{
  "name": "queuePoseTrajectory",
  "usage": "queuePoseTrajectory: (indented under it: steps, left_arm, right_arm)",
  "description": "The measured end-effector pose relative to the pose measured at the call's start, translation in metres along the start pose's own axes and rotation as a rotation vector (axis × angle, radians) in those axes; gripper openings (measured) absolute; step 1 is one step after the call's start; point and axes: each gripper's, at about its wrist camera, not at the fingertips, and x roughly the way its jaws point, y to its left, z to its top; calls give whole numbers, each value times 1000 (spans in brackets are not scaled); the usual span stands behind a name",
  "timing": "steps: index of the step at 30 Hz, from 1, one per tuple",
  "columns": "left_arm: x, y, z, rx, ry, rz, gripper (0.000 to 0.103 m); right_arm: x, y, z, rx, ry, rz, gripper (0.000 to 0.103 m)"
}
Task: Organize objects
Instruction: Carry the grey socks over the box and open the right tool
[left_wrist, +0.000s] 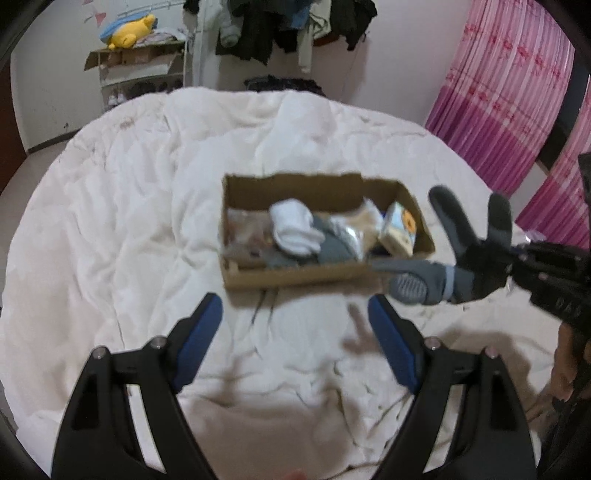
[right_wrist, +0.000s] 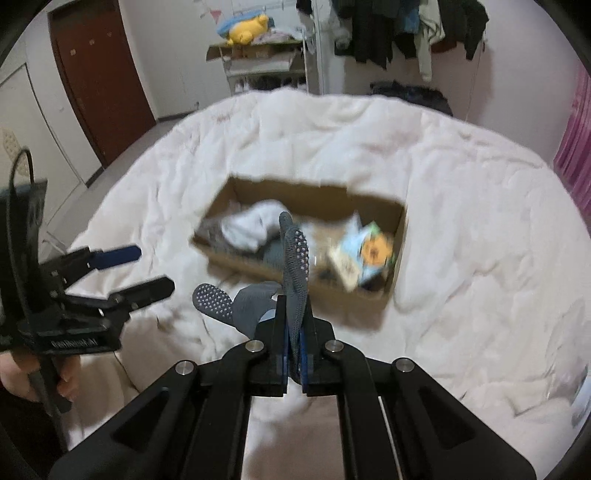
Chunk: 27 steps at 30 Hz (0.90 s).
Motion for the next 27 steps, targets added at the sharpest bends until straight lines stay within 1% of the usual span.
queuePoseTrajectory:
  steps: [6, 8, 12, 15, 18, 21, 23, 27]
  left_arm:
    - [1, 5, 21, 0, -40, 8, 83]
    - [4, 7, 29, 5, -53, 17, 83]
    - [11, 13, 40, -5, -79, 31, 83]
    - [22, 22, 45, -24, -95, 40, 83]
    - [36, 32, 46, -39, -91, 64, 83]
    - [54, 36, 42, -41, -66, 96, 83]
    - [62, 38, 39, -45, -51, 101, 83]
    - [78, 41, 33, -49, -19, 102, 83]
  right_arm:
    - [-4, 12, 38, -54, -60, -13, 4]
    - [4, 13, 50, -64, -65, -18, 4]
    - [34, 11, 61, -54, -40, 3, 4]
    - [63, 8, 61, -35, -1, 27, 4]
    - [94, 3, 56, -16, 43, 43, 4]
    - [118, -4, 50, 8, 77, 60, 4]
    - [135, -10, 44, 38, 102, 71, 4]
    - [157, -16, 35, 54, 128, 51, 5]
